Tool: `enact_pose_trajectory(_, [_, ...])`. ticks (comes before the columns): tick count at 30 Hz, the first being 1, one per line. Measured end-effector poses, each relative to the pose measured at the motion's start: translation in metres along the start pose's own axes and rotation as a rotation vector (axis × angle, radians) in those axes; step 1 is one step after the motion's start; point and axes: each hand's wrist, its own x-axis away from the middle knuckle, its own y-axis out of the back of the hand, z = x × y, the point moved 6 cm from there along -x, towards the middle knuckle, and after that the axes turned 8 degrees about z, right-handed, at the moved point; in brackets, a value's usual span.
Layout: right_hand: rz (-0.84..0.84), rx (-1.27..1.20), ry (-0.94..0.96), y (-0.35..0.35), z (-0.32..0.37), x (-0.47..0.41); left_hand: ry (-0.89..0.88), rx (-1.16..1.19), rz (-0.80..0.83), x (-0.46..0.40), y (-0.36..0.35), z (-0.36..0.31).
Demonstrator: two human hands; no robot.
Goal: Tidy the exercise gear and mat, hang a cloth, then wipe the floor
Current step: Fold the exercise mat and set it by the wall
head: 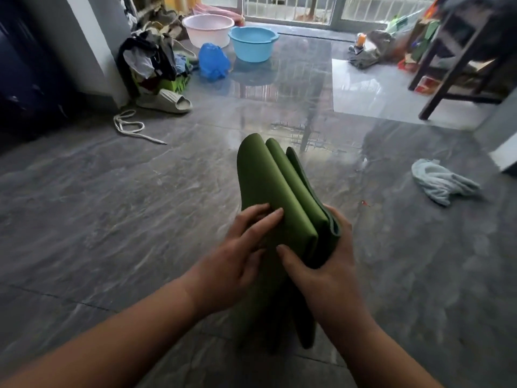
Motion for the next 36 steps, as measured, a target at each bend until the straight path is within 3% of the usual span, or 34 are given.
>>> enact_pose_trajectory(2, [-0.007, 0.022, 0.024, 0.010, -0.002, -0.004, -0.030, -0.206, 0.072, -0.020, 0.021, 0.002])
enact_pose_trajectory(5, [0.137, 0.061, 0.046, 0.028, -0.003, -0.003, 0.065, -0.481, 0.130, -0.052, 0.054, 0.002])
enact_pose_trajectory(7, [0.292, 0.121, 0.022, 0.049, -0.005, 0.001, 0.125, -0.621, 0.323, -0.072, 0.058, 0.000])
enact_pose_trajectory(10, [0.460, 0.113, -0.085, 0.087, -0.007, 0.005, 0.211, -0.645, 0.633, -0.089, 0.041, -0.002])
enact_pose_trajectory(13, [0.474, 0.107, -0.157, 0.119, -0.015, 0.002, 0.219, -0.602, 0.754, -0.094, 0.013, -0.006])
enact_pose_trajectory(18, [0.555, 0.162, -0.238, 0.143, -0.017, -0.013, 0.246, -0.625, 0.637, -0.108, 0.002, -0.019])
enact_pose_trajectory(21, [0.602, 0.348, -0.260, 0.155, -0.006, -0.023, 0.232, -0.683, 0.591, -0.115, -0.004, -0.026])
enact_pose_trajectory(24, [0.638, 0.753, -0.246, 0.166, 0.025, -0.028, 0.237, -0.694, 0.496, -0.117, -0.011, -0.041])
enact_pose_trajectory(26, [0.637, 1.231, -0.140, 0.165, 0.051, -0.031, 0.236, -0.715, 0.433, -0.119, -0.013, -0.057])
enact_pose_trajectory(28, [0.583, 1.480, -0.030, 0.154, 0.071, -0.033, 0.211, -0.760, 0.377, -0.124, -0.015, -0.075])
enact_pose_trajectory(31, [0.534, 1.496, 0.023, 0.136, 0.064, -0.042, 0.205, -0.797, 0.331, -0.128, -0.026, -0.087])
enact_pose_trajectory(36, [0.550, 1.394, -0.012, 0.134, 0.030, -0.065, 0.357, -0.655, 0.498, -0.122, -0.027, -0.060])
